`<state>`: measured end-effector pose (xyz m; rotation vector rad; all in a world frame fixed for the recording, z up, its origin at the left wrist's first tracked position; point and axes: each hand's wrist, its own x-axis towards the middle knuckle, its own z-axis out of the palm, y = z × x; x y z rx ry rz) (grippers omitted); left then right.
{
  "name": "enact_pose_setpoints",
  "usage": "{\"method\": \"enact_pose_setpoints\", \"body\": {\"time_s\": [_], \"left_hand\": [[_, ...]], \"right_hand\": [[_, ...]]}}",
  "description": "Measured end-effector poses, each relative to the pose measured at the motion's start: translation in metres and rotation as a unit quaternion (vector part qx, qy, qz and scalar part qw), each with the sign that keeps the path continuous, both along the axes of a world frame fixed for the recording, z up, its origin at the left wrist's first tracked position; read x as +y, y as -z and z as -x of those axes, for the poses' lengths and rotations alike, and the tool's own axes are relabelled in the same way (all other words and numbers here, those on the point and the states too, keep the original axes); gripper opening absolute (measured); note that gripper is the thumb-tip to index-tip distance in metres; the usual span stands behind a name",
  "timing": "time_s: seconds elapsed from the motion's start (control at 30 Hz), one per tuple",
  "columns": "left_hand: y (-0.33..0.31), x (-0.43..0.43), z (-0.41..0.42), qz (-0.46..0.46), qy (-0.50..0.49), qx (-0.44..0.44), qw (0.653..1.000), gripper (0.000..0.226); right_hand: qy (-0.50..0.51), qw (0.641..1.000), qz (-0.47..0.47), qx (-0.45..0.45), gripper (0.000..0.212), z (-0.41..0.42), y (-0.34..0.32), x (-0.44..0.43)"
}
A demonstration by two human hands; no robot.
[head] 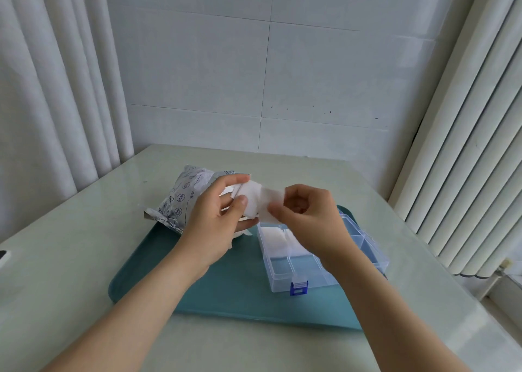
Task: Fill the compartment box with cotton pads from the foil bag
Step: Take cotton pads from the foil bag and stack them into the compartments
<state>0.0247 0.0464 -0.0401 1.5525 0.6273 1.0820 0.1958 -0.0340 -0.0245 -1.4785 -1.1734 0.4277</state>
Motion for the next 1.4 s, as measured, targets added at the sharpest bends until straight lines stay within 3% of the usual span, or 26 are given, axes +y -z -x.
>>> {"method": "enact_pose_setpoints", "body": {"time_s": [0.07, 0.17, 0.47, 0.7, 0.87, 1.23, 1.33, 1.4], "left_hand": [[0.0, -0.001, 0.0, 0.001, -0.004, -0.007, 1.0, 0.037], [0.001, -0.002, -0.002, 0.004, 0.006, -0.004, 1.0, 0.036], [-0.001, -0.004, -0.004, 0.073, 0.079, -0.039, 0.993, 0.028], [0.004, -0.002, -0.005, -0.006, 0.063, 0.023, 0.998, 0.03], [0.005, -0.003, -0.005, -0.022, 0.062, 0.015, 0.998, 0.034], [0.0, 0.0, -0.004, 0.121, 0.059, -0.026, 0.991, 0.028], [-0.002, -0.001, -0.004, 0.116, 0.047, -0.036, 0.992, 0.027], [-0.003, -0.001, -0.003, 0.11, 0.032, -0.048, 0.992, 0.026]], "right_hand": [[-0.047, 0.99, 0.022, 0.131, 0.012, -0.001, -0.003, -0.004], [-0.107, 0.976, 0.047, 0.182, 0.02, 0.003, -0.005, -0.006], [-0.047, 0.992, 0.033, 0.111, 0.023, 0.012, -0.005, -0.006], [-0.026, 0.998, 0.021, 0.057, 0.017, 0.015, -0.003, -0.004], [0.041, 0.996, -0.02, -0.076, 0.04, 0.017, 0.001, 0.0], [0.045, 0.969, -0.1, -0.222, 0.03, 0.018, 0.006, 0.001], [0.032, 0.972, -0.099, -0.209, 0.021, 0.015, 0.004, 0.0], [-0.001, 0.986, -0.096, -0.138, 0.018, 0.012, 0.002, 0.0]]}}
